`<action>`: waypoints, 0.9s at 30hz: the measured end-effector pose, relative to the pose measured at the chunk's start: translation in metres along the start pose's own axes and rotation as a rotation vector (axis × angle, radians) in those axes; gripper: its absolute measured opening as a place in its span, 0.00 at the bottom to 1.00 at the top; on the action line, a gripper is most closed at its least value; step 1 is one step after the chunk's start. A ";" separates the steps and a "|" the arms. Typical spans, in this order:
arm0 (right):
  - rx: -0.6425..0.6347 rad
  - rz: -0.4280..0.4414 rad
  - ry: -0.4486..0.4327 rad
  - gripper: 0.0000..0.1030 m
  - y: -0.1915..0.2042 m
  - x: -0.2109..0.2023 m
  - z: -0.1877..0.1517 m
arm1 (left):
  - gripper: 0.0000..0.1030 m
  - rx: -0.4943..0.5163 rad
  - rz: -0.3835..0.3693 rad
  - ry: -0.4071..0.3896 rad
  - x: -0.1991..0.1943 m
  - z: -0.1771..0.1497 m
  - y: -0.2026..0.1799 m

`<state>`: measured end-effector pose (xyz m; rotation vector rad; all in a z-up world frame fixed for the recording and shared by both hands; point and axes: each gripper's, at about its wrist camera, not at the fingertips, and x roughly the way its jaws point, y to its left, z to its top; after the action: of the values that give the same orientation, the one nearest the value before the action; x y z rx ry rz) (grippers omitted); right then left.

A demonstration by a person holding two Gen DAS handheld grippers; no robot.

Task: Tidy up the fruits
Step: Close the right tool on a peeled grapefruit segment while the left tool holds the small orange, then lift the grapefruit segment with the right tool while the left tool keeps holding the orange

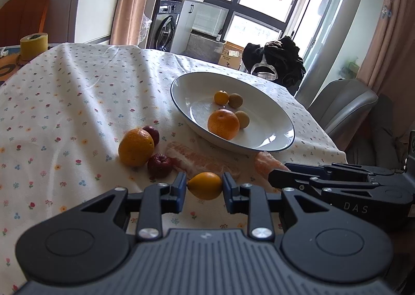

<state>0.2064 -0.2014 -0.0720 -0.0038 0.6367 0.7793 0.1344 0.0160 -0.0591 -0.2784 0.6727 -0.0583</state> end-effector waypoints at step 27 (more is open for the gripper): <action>0.019 -0.005 0.110 0.44 0.012 0.022 -0.010 | 0.27 -0.009 0.004 -0.011 0.001 0.003 0.007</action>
<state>0.2049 -0.1813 -0.0893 -0.0306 0.7485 0.7722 0.1365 0.0228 -0.0595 -0.2858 0.6623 -0.0495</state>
